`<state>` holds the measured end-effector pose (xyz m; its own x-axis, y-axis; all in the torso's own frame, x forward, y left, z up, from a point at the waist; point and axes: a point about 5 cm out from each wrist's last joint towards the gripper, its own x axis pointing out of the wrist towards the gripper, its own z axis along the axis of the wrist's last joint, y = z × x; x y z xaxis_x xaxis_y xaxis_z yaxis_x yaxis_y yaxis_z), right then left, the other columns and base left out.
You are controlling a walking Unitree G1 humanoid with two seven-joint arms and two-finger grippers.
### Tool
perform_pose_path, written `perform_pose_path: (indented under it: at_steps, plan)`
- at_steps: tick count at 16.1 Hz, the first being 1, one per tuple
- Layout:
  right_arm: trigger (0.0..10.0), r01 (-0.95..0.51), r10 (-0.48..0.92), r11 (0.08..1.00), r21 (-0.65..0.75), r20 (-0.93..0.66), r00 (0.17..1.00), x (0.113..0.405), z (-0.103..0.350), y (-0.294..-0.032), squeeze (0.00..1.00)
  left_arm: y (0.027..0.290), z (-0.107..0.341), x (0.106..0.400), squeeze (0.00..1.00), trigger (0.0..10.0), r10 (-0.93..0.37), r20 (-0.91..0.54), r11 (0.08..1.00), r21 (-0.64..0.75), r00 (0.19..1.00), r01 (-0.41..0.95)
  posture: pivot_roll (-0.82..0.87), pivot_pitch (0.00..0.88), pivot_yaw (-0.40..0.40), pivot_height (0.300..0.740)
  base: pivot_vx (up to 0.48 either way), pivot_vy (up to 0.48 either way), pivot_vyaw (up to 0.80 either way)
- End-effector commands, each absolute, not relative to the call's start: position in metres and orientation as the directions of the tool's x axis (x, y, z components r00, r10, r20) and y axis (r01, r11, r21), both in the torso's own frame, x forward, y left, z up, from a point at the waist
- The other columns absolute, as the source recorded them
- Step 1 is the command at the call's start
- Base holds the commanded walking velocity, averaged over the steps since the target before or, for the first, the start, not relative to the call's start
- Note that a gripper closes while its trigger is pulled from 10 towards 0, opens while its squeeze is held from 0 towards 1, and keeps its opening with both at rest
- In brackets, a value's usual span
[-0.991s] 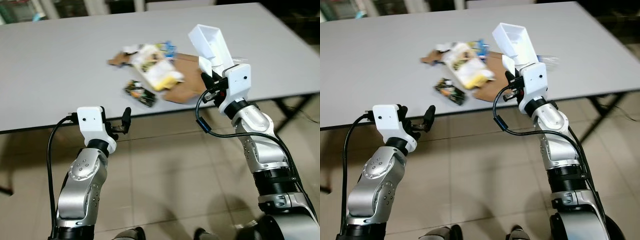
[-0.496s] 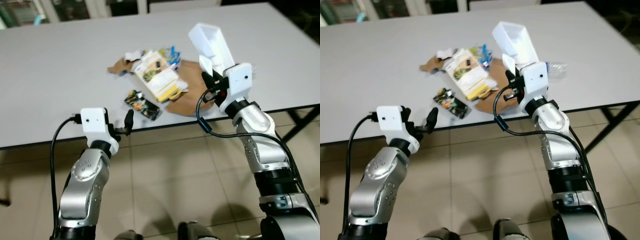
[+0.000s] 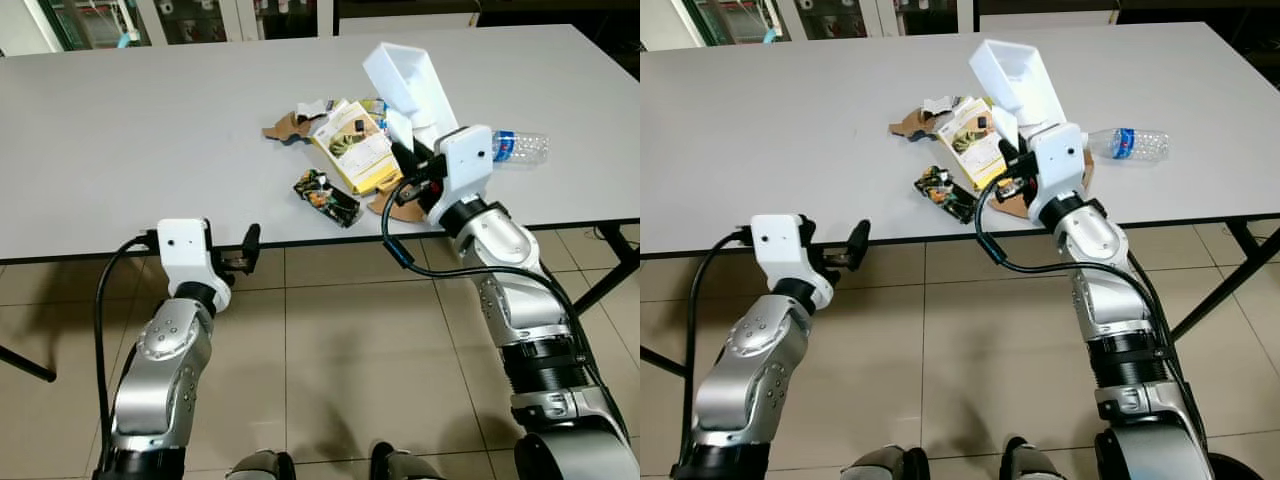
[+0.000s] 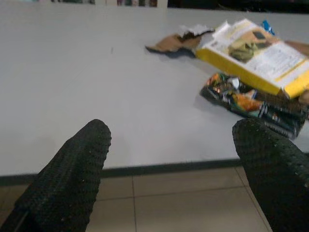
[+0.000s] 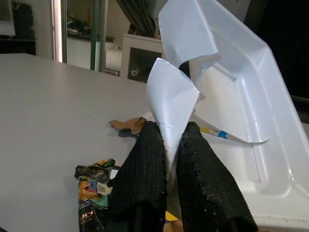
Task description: Picking trash to rubbish bin
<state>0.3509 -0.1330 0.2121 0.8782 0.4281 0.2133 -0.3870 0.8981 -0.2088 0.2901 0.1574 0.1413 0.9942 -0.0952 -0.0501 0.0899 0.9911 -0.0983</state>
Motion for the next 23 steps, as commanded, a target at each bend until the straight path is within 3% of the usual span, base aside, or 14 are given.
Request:
perform_pose_path:
  at_steps: [1,7,20,23]
  plan:
    - [10.0,-0.379,0.425,0.899,-0.218,0.231,0.875,0.348,0.217,-0.132,0.0,0.158,0.141,0.294,0.0,10.0,-0.105,-0.051,0.991,-0.086,0.993,0.1,-0.05,0.162,0.069,0.74,0.0,0.0,0.0]
    - [10.0,-0.372,0.418,0.904,-0.211,0.246,0.875,0.337,0.215,-0.125,0.0,0.153,0.147,0.314,0.0,10.0,-0.137,-0.018,0.985,-0.105,0.99,0.134,-0.07,0.205,0.086,0.74,0.0,0.0,0.0]
    - [10.0,-0.365,0.407,0.91,-0.197,0.259,0.876,0.337,0.222,-0.125,0.0,0.151,0.151,0.314,0.0,10.0,-0.118,0.023,0.984,-0.134,0.993,0.12,-0.07,0.2,0.084,0.74,0.0,0.0,-0.06]
    - [10.0,-0.363,0.408,0.909,-0.204,0.261,0.875,0.337,0.223,-0.125,0.0,0.151,0.151,0.315,0.0,10.0,-0.121,0.028,0.983,-0.137,0.992,0.124,-0.08,0.199,0.08,0.74,0.0,-0.358,0.0]
